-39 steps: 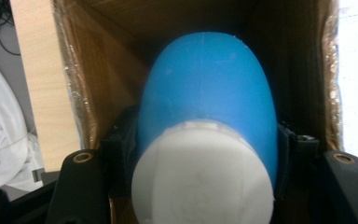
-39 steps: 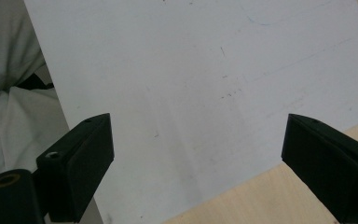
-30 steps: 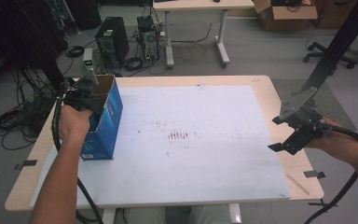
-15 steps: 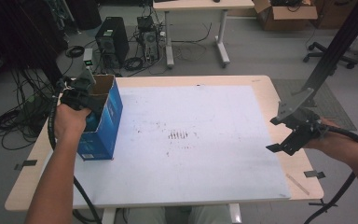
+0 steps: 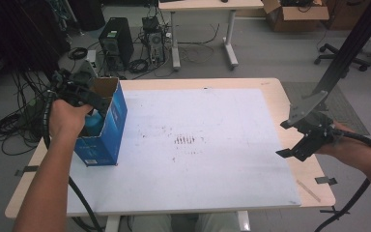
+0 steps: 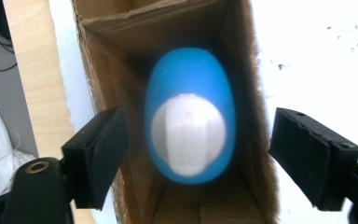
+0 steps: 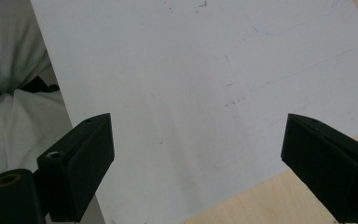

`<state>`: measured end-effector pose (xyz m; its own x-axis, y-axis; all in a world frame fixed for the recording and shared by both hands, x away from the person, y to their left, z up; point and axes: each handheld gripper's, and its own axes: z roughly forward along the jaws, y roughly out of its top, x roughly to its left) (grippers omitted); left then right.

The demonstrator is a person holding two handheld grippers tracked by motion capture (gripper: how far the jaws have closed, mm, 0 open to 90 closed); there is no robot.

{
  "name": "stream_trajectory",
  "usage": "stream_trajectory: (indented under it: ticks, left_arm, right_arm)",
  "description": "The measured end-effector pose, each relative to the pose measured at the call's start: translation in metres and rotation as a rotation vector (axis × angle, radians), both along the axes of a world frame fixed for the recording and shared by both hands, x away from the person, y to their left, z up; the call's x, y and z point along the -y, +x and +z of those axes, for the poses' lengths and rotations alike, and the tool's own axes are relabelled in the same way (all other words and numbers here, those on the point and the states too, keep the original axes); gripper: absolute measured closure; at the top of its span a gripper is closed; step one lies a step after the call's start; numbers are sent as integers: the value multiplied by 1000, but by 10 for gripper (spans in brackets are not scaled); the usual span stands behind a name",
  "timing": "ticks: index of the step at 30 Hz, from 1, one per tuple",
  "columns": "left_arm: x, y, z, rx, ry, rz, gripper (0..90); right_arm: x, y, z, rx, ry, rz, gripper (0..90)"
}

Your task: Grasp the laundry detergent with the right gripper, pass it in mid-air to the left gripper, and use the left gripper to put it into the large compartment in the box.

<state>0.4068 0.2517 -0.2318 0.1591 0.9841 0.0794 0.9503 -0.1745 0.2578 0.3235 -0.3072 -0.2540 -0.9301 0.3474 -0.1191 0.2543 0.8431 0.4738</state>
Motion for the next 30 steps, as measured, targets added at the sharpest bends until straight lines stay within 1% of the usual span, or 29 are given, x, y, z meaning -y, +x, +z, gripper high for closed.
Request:
stream_trajectory:
  ticks: [2,4,6,7,8,13,16,17,26,27,30]
  left_arm:
    - [2,-2,5,2,-9,-1,173]
    - [6,-6,13,8,-14,-18,169]
    - [8,-7,15,12,-13,-24,164]
    - [11,-9,20,10,-18,-37,161]
    - [11,-9,20,10,-18,-37,155]
    - [19,-15,30,11,-36,-61,132]
    - [27,-21,39,19,-40,-95,130]
    - [27,-21,39,19,-40,-95,128]
    - [46,-30,54,15,-40,-173,110]
    - [49,-31,56,14,-42,-187,96]
    - [56,-33,60,13,-44,-218,96]
  right_arm:
    - [1,-2,2,6,1,-1,92]
    - [1,-4,3,7,3,0,96]
    - [1,-5,4,10,4,-3,95]
    - [1,-6,5,11,6,-1,95]
    - [1,-6,5,11,6,-1,95]
    - [-1,-12,9,18,7,5,93]
    - [-1,-15,11,21,7,4,93]
    - [-1,-15,12,21,7,3,93]
    - [0,-20,14,24,4,0,93]
    - [0,-21,15,24,4,-1,94]
    - [0,-21,15,21,3,-1,93]
